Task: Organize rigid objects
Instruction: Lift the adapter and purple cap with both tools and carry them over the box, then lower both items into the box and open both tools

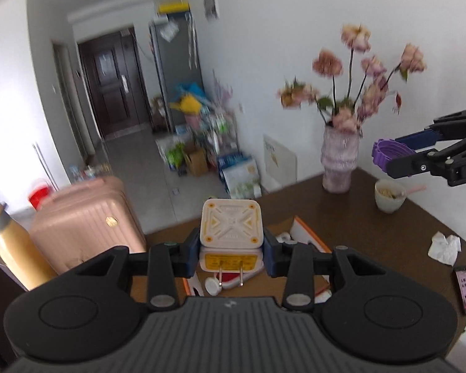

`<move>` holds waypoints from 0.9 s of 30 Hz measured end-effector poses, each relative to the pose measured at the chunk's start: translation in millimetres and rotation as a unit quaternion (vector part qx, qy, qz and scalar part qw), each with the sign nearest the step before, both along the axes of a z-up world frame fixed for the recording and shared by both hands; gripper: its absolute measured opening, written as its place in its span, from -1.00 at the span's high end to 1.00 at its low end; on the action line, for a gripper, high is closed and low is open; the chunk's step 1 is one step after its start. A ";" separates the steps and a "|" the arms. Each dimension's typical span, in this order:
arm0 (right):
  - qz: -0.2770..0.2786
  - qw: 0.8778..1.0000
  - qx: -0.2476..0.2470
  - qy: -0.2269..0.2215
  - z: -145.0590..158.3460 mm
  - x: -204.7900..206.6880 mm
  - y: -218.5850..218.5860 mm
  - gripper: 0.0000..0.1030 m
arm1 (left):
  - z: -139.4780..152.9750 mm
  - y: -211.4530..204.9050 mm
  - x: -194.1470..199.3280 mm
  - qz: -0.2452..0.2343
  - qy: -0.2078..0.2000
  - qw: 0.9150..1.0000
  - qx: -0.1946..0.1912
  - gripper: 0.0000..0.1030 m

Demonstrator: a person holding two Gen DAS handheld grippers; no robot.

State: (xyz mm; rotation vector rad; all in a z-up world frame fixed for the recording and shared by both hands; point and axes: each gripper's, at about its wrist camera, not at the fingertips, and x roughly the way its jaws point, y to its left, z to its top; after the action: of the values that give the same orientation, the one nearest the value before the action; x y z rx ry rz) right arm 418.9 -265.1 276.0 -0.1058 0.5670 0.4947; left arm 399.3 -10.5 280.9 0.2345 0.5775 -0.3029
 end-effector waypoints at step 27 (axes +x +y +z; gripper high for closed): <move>0.015 0.967 -0.100 0.232 -217.3 216.8 54.7 -0.01 | -217.2 4.8 217.4 0.001 0.266 0.963 0.034 0.24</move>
State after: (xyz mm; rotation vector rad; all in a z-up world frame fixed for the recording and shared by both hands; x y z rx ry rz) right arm 635.7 -210.4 58.7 -0.1939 1.0765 0.4932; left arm 616.7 -5.8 63.7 0.2183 1.1213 -0.3459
